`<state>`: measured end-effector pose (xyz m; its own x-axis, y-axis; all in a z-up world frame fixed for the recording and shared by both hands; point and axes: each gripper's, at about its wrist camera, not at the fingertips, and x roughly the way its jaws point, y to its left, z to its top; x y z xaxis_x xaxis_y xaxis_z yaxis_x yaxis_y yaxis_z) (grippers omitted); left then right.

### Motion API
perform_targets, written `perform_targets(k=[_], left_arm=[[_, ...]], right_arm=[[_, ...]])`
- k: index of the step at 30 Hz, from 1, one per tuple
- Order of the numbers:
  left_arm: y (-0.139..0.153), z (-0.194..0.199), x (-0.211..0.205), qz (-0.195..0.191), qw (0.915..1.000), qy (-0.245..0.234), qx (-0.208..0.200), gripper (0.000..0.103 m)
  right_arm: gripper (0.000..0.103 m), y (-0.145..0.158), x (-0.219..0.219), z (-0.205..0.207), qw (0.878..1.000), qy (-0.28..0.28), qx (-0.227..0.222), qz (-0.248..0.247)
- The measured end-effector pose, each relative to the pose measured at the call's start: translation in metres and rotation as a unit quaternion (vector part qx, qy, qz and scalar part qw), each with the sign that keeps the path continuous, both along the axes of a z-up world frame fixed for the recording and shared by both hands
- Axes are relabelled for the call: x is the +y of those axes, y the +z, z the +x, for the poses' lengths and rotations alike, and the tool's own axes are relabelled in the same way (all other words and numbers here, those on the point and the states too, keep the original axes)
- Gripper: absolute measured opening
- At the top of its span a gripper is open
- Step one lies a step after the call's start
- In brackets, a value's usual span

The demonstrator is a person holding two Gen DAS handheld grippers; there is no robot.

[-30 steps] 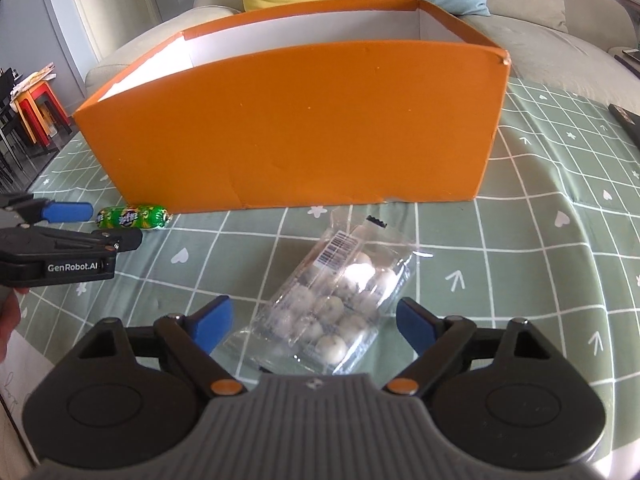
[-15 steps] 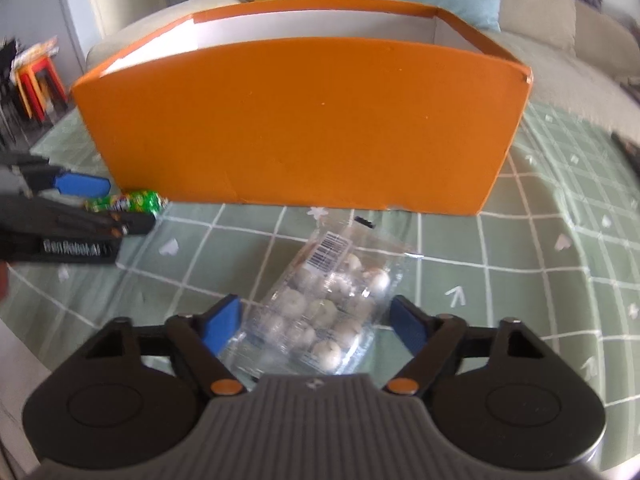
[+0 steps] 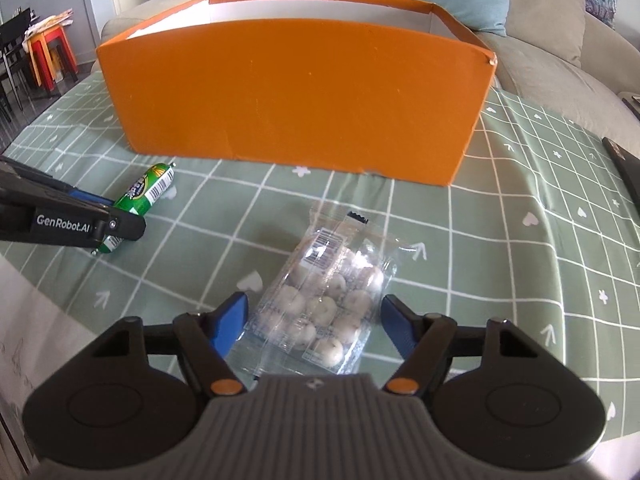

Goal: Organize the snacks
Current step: 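Grasp the green sausage stick with left tool while right tool grasps the clear white-ball pack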

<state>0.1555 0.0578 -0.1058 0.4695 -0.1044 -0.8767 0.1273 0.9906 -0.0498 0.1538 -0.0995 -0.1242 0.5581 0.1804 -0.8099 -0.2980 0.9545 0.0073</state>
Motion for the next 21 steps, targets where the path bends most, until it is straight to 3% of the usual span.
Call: perform_targets(k=[9,13,17,21], left_arm=[[0.001,-0.032,-0.005,-0.061,0.9944,0.059,0.064,0.026],[0.000,-0.038,-0.020,-0.017,0.9984,0.039,0.037,0.033],[-0.002,-0.040,-0.030,0.006,0.9999,0.004,0.008,0.051],[-0.006,-0.040,-0.037,0.028,0.9991,-0.021,-0.025,0.059]], right_arm=[[0.069,0.004,-0.008,-0.019,0.999,0.038,0.008,-0.004],[0.071,0.004,-0.007,-0.024,0.999,0.037,0.001,-0.001],[0.080,0.001,-0.008,-0.025,1.000,0.026,-0.002,0.006],[0.088,-0.002,-0.007,-0.026,1.000,0.012,-0.013,0.009]])
